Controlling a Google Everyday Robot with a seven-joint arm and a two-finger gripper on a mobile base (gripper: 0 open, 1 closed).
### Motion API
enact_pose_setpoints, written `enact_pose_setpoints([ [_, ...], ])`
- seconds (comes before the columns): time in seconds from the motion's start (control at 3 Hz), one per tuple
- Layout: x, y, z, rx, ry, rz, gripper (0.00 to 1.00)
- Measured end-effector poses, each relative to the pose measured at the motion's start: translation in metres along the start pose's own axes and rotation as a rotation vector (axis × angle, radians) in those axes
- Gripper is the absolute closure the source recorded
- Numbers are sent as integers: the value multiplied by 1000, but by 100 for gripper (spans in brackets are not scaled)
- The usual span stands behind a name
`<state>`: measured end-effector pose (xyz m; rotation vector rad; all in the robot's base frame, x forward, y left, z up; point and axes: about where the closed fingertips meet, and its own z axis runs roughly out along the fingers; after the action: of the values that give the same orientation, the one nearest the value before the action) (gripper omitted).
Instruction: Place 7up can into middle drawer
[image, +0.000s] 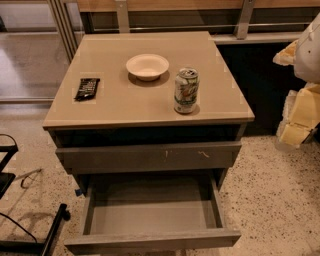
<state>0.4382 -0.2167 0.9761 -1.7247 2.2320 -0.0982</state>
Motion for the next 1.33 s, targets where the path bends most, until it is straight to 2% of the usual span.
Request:
enact_pose_setpoints([
  [0.33, 0, -1, 0, 2, -2, 1, 0],
  [0.67, -2, -18, 10, 22, -16, 11, 0],
  [1.33, -16, -80, 47, 73, -50, 25, 0],
])
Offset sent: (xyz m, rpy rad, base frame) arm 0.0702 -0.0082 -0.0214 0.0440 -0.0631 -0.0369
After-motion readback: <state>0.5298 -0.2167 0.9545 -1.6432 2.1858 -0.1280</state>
